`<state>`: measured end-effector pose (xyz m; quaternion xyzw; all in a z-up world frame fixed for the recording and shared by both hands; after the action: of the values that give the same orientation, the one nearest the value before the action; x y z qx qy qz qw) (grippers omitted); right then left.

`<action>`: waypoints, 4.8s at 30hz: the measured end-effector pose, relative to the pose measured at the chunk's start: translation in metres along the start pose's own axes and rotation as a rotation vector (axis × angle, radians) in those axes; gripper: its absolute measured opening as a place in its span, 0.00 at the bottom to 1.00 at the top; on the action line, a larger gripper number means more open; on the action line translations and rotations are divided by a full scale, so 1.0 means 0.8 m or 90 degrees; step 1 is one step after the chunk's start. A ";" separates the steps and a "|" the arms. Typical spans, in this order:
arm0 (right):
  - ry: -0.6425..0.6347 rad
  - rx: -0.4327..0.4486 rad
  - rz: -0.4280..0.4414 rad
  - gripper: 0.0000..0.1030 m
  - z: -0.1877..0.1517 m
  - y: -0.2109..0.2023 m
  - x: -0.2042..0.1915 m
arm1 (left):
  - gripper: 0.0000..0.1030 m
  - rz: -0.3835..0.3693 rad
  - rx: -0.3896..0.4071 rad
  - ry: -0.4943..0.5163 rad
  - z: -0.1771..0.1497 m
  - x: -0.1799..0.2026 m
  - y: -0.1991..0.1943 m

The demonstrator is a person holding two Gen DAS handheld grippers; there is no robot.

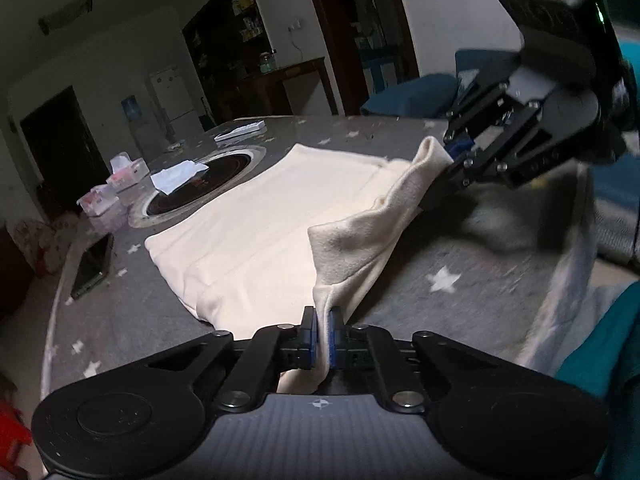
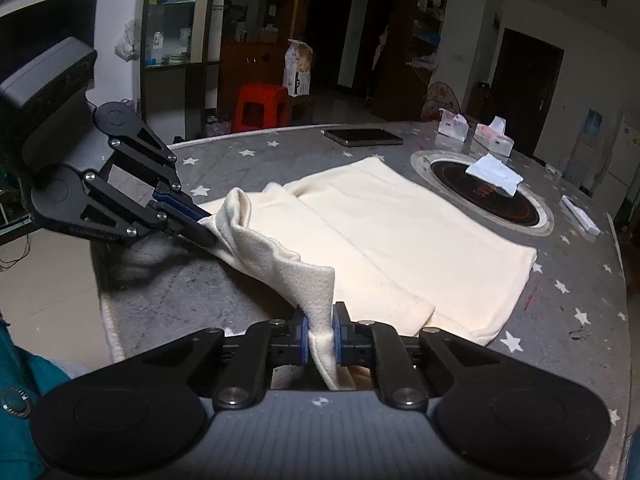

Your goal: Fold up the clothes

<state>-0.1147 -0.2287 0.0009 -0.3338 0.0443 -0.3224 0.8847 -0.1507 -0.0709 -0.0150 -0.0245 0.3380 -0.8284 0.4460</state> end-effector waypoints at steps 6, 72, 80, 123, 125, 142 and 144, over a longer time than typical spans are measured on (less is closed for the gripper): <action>-0.010 0.002 0.040 0.09 0.000 -0.059 -0.029 | 0.05 -0.055 0.019 -0.021 0.009 0.027 -0.057; 0.131 0.009 -0.029 0.21 0.010 0.011 0.046 | 0.40 0.120 -0.029 -0.278 0.049 -0.089 0.076; 0.121 -0.018 -0.009 0.20 -0.014 0.026 0.033 | 0.37 0.089 -0.070 -0.345 0.019 -0.080 0.075; 0.286 -0.019 -0.155 0.18 -0.024 0.038 0.155 | 0.34 0.035 -0.065 -0.297 0.065 -0.087 0.140; 0.273 -0.011 -0.147 0.20 -0.018 0.031 0.146 | 0.34 0.034 -0.051 -0.295 0.069 -0.083 0.129; 0.144 0.011 -0.106 0.35 -0.025 -0.001 0.031 | 0.36 -0.007 -0.026 -0.255 0.060 0.011 0.074; 0.147 0.023 -0.110 0.39 -0.024 -0.008 0.029 | 0.38 -0.003 -0.016 -0.268 0.060 0.009 0.068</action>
<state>-0.1055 -0.2572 -0.0067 -0.2812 0.1115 -0.4342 0.8485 -0.0993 -0.1227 -0.0112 -0.2036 0.2478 -0.8015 0.5048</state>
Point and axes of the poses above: each gripper's, at about its wrist camera, not at the fingertips, and y roughly the way its jaws point, x to its right, z to its top, the point moved 7 cm from there along y, roughly the way its jaws point
